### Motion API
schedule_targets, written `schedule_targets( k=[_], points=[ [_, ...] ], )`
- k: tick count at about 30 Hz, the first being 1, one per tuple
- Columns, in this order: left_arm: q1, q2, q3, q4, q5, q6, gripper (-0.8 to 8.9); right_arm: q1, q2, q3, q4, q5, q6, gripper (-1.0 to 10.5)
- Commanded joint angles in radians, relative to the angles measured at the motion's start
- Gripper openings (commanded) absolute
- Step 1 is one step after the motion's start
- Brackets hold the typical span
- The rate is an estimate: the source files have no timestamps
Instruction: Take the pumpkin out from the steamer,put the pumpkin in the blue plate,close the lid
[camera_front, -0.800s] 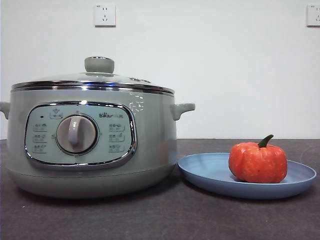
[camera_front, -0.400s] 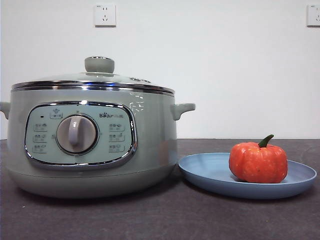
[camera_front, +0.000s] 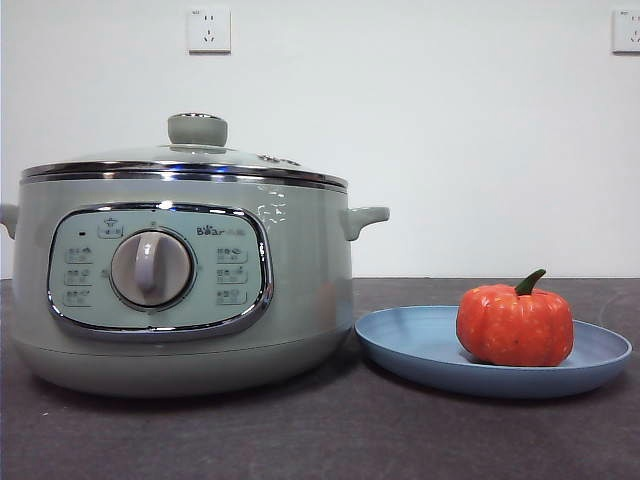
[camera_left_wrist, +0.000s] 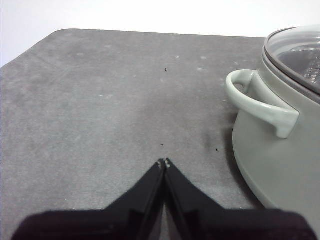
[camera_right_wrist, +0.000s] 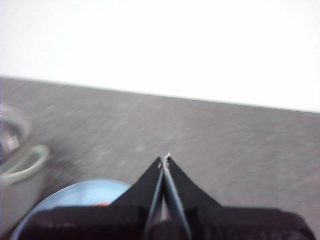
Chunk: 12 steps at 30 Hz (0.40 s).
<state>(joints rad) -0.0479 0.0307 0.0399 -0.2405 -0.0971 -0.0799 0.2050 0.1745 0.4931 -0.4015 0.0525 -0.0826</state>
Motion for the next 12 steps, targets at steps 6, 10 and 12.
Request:
schedule_targets(
  k=[6, 10, 12],
  points=[
    [0.003, 0.0, -0.015, 0.0, -0.001, -0.005, -0.03, -0.134, -0.122, -0.25, 0.183, -0.183, -0.013, -0.2],
    [0.003, 0.0, -0.015, 0.0, -0.001, -0.005, -0.03, -0.163, -0.144, -0.353, 0.264, -0.243, 0.002, -0.2],
    [0.003, 0.0, -0.015, 0.0, -0.001, -0.005, -0.03, -0.167, -0.153, -0.385, 0.265, -0.24, 0.011, -0.2]
  ],
)
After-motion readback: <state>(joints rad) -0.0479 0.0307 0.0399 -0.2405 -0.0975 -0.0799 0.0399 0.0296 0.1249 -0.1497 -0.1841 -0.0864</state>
